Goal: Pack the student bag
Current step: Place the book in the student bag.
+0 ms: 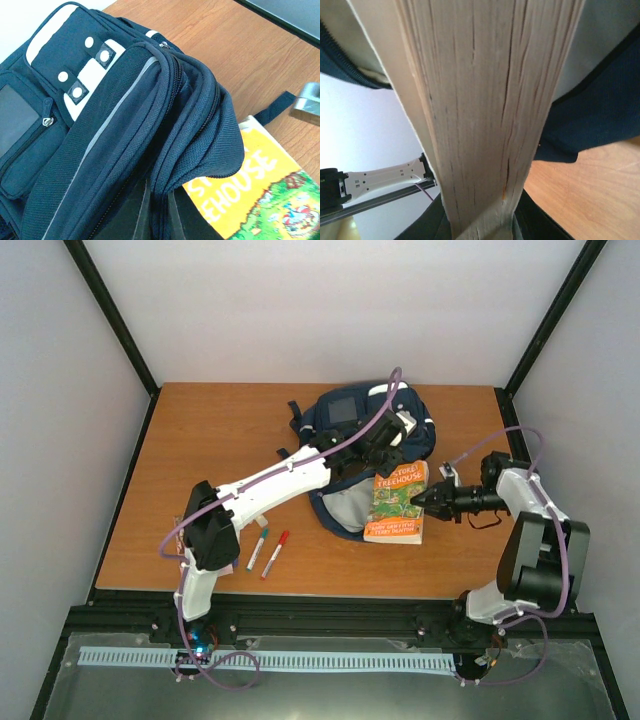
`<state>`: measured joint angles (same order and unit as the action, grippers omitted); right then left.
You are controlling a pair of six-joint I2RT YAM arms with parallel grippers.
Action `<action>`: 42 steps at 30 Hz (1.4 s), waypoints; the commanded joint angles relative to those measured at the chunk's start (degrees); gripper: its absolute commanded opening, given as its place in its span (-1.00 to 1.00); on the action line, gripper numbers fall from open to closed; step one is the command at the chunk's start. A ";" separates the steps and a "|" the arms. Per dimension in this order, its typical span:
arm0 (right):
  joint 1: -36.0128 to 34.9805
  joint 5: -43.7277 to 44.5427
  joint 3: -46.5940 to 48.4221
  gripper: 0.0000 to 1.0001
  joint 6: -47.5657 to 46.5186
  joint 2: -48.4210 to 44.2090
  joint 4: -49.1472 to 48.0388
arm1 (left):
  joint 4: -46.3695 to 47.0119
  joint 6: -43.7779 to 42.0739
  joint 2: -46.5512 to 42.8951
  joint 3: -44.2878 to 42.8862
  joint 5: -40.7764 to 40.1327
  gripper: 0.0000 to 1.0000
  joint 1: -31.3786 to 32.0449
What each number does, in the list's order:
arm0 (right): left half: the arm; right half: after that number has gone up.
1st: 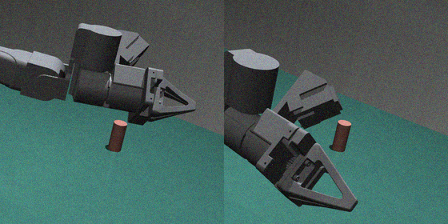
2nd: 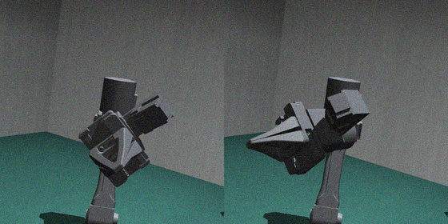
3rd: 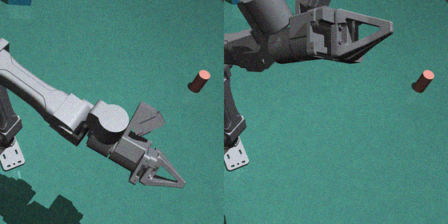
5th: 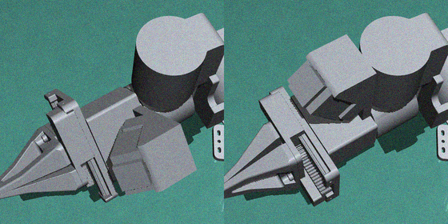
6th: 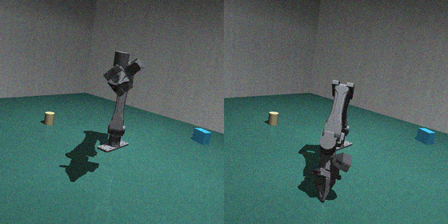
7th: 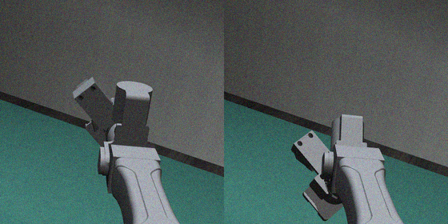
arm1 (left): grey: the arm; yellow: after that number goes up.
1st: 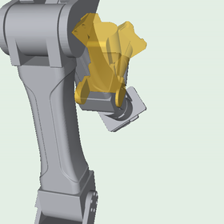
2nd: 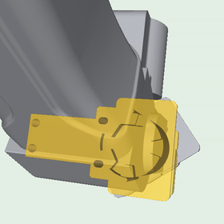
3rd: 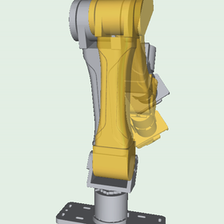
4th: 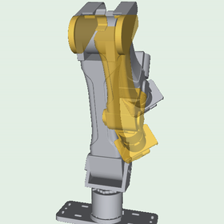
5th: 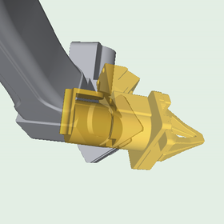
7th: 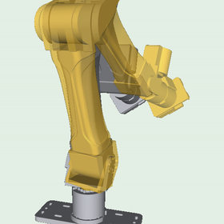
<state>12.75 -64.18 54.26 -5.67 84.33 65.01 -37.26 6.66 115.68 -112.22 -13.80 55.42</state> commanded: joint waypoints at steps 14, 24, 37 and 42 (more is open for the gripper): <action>-7.72 -4.88 13.41 -0.95 -0.76 24.18 -12.07 | 7.52 1.73 -4.23 -1.47 2.65 -0.99 -0.31; -9.32 -1.15 19.84 -0.83 3.00 32.83 -16.29 | 6.95 1.32 -3.37 -1.44 3.26 -0.99 -0.31; -9.06 15.66 10.56 0.10 2.27 14.08 -20.36 | 4.65 3.96 -4.57 0.97 3.25 -0.99 -0.32; -9.02 19.64 7.08 0.13 -1.60 4.92 -20.21 | -1.08 6.07 -4.68 -1.25 2.27 -0.99 -0.40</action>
<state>3.92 -48.45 63.61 -3.01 95.77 45.69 -36.12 9.30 115.13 -110.00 -10.90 55.00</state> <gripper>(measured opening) 0.563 0.074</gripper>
